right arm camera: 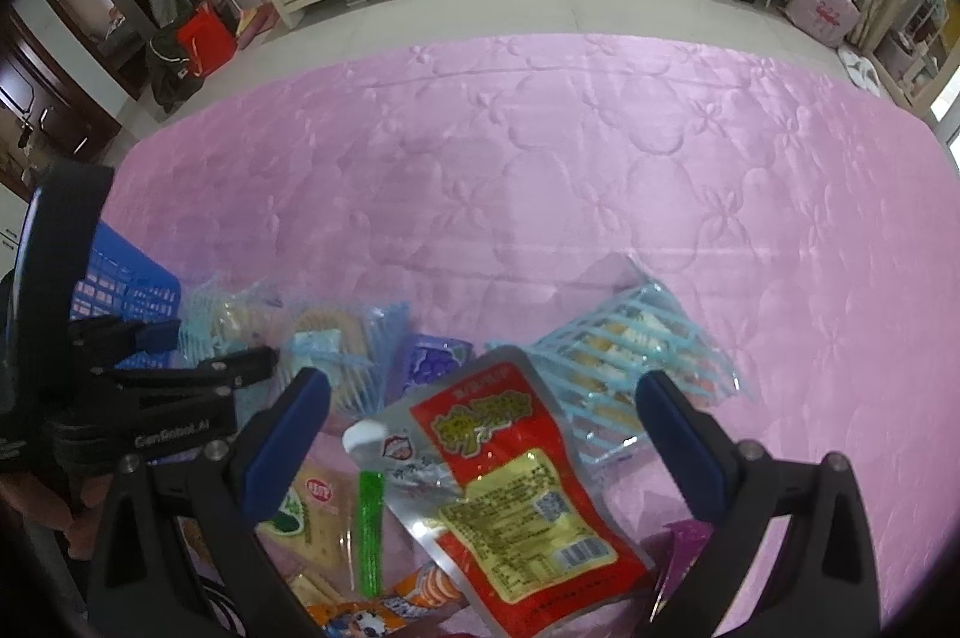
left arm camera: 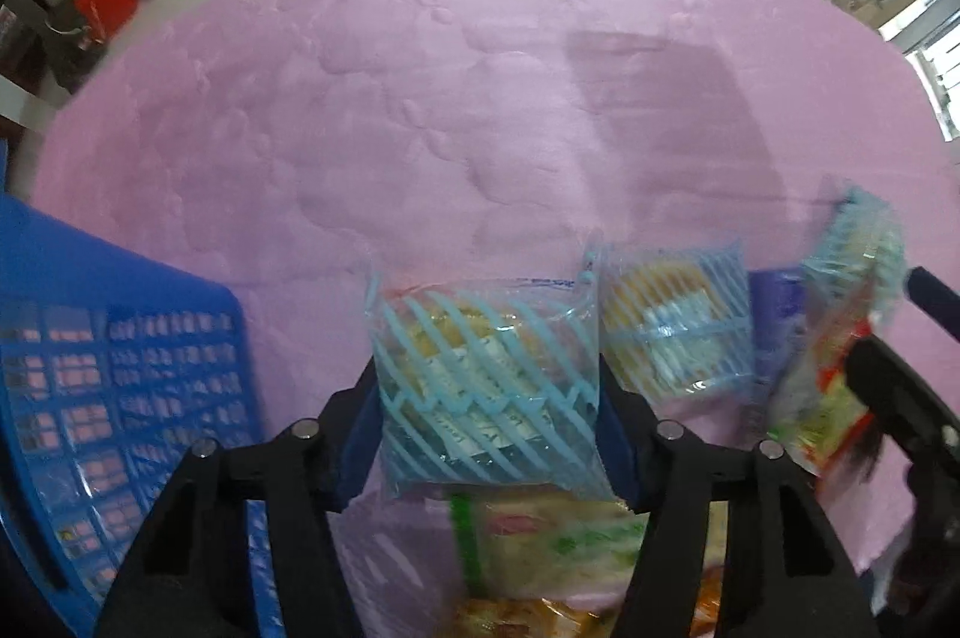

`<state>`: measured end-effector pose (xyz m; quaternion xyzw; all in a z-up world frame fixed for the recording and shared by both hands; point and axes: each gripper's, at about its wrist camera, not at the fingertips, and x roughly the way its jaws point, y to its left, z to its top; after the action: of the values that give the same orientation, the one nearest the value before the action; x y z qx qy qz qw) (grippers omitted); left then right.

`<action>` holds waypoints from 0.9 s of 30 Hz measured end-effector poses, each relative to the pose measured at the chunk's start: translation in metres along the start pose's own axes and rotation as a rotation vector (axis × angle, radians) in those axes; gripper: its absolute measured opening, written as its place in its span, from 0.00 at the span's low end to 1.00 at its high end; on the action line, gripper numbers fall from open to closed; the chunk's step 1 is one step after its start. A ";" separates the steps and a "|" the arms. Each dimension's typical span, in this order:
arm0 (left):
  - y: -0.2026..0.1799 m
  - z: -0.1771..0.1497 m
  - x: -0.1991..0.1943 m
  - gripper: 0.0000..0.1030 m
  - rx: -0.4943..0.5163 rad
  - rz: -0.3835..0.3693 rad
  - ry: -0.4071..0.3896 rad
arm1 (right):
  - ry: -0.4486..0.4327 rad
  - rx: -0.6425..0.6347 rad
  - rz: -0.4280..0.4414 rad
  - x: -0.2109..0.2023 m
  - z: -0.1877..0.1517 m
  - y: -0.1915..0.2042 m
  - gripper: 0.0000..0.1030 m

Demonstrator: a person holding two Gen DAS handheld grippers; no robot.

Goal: Organize snacks
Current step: 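Grasp the mesh bag with the left tool while the right tool grasps another mesh bag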

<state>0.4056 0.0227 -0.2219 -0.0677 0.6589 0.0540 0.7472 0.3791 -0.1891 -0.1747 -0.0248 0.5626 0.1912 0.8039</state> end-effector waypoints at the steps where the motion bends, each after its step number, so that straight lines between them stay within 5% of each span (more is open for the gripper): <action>1: -0.001 -0.001 -0.002 0.58 0.003 -0.006 -0.006 | -0.002 0.000 0.000 -0.002 -0.001 0.000 1.00; 13: -0.024 -0.028 -0.067 0.58 0.070 -0.091 -0.117 | -0.030 0.021 -0.045 -0.045 -0.008 -0.020 1.00; 27: -0.051 -0.046 -0.069 0.58 0.138 -0.125 -0.153 | 0.004 -0.089 -0.164 -0.025 0.000 -0.050 1.00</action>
<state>0.3605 -0.0351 -0.1578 -0.0525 0.5968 -0.0330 0.8000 0.3889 -0.2426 -0.1610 -0.1068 0.5514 0.1497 0.8137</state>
